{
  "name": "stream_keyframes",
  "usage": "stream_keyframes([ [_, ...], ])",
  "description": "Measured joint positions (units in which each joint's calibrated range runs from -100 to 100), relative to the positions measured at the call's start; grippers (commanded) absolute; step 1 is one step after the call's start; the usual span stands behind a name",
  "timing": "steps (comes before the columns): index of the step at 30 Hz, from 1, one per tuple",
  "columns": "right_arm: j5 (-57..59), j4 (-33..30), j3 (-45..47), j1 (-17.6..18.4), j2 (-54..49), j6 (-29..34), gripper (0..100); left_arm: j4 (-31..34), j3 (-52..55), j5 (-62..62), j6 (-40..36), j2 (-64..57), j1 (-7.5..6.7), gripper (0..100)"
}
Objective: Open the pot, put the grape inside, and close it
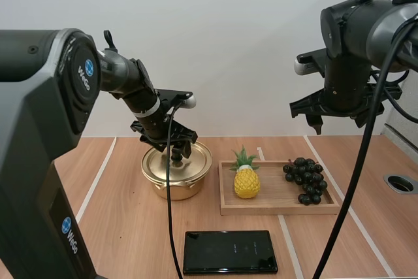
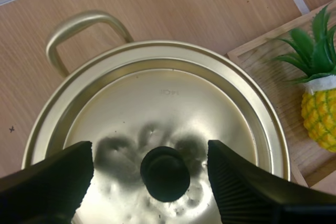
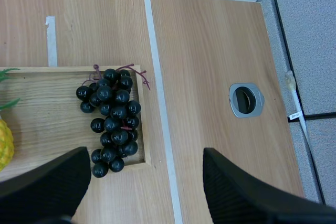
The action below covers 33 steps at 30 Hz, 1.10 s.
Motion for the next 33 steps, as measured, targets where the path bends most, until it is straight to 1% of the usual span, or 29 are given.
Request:
stream_keyframes([
  [1, 0.0, 0.0, 0.0, 0.0, 0.0, 0.0, 100, 0.0, 0.0, 0.1, 0.1, 0.0, 0.00, 83],
  [2, 0.0, 0.0, 0.0, 0.0, 0.0, 0.0, 100, 0.0, 0.0, 0.4, 0.1, 0.0, 0.00, 63],
  [4, 0.0, 0.0, 0.0, 0.0, 0.0, 0.0, 100, 0.0, 0.0, 1.1, 0.1, 0.0, 0.00, 19],
  [5, 0.0, 0.0, 0.0, 0.0, 0.0, 0.0, 100, 0.0, 0.0, 1.5, 0.1, 0.0, 0.00, 2],
  [6, 0.0, 0.0, 0.0, 0.0, 0.0, 0.0, 100, -0.3, 0.0, 2.2, 0.0, 0.0, -0.06, 0],
  [20, 0.0, 0.0, 0.0, 0.0, 0.0, 0.0, 100, -0.6, -0.6, 2.1, -0.9, -1.3, -0.14, 1],
  [27, 0.0, 0.0, 0.0, 0.0, 0.0, 0.0, 100, -0.5, -4.9, 1.0, -1.1, -7.7, -0.14, 1],
  [33, 0.0, 0.0, 0.0, 0.0, 0.0, 0.0, 100, 0.8, -11.1, 1.4, -1.2, -15.3, -0.14, 1],
])
